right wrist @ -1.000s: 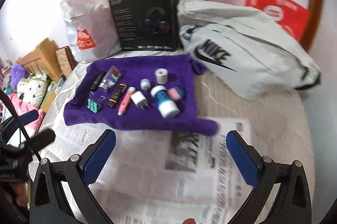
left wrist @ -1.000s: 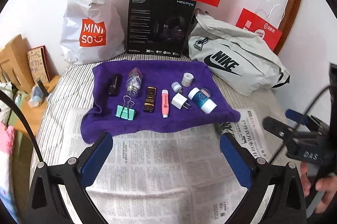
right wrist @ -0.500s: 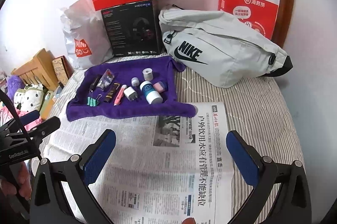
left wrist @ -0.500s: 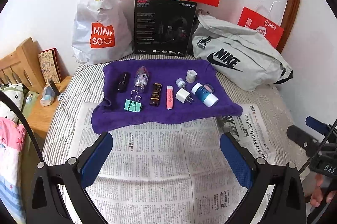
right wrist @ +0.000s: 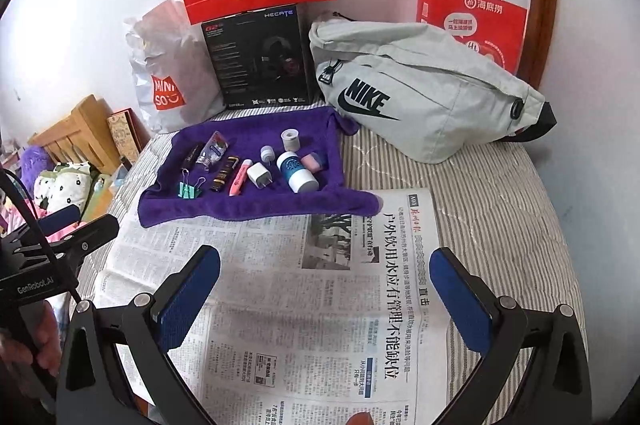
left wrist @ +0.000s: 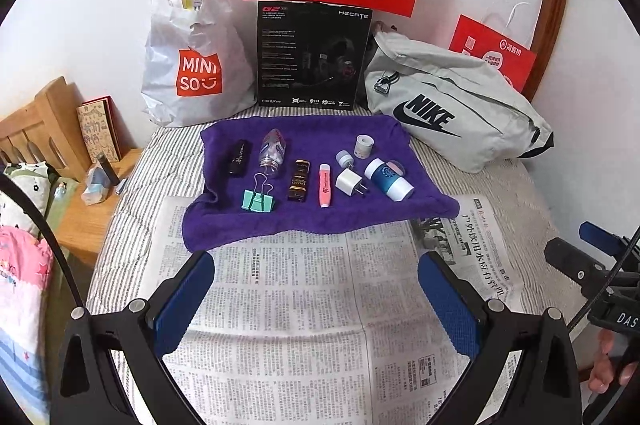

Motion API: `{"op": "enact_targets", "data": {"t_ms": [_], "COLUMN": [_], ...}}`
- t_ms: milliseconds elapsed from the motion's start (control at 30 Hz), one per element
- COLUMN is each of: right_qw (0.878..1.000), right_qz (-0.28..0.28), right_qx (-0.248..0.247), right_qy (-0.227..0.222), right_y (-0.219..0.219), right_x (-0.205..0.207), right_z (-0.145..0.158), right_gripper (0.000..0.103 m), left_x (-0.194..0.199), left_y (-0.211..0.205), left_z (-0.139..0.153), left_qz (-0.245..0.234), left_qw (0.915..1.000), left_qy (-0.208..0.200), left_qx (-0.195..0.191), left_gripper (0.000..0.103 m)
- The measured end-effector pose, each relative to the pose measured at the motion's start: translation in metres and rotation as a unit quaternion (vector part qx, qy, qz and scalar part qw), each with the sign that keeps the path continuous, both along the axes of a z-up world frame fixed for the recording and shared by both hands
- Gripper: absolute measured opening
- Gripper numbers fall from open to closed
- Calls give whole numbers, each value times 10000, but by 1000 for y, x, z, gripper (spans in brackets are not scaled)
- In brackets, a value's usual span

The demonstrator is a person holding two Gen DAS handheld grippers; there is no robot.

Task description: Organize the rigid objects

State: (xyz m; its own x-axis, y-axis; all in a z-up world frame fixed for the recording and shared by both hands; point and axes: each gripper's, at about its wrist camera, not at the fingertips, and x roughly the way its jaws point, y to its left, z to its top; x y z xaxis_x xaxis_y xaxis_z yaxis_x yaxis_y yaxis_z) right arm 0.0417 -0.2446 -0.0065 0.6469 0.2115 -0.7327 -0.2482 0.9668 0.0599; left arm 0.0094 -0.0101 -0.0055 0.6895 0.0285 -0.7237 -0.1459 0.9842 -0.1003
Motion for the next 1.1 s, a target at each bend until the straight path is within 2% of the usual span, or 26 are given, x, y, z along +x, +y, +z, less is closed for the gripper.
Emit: {"op": "enact_targets", "data": {"t_ms": [1100], "right_qw": [9999], "right_qz": [19], "right_qx": [-115], "right_qy": [-28], "right_y": [4], "right_x": [-5], "right_z": [2], "right_gripper": [103], "left_x": [-9], "left_y": [4], "left_z": [2], "left_qz": [-57], "left_qw": [9999], "left_qy": [19], "left_qx": [145], "left_gripper": [103]}}
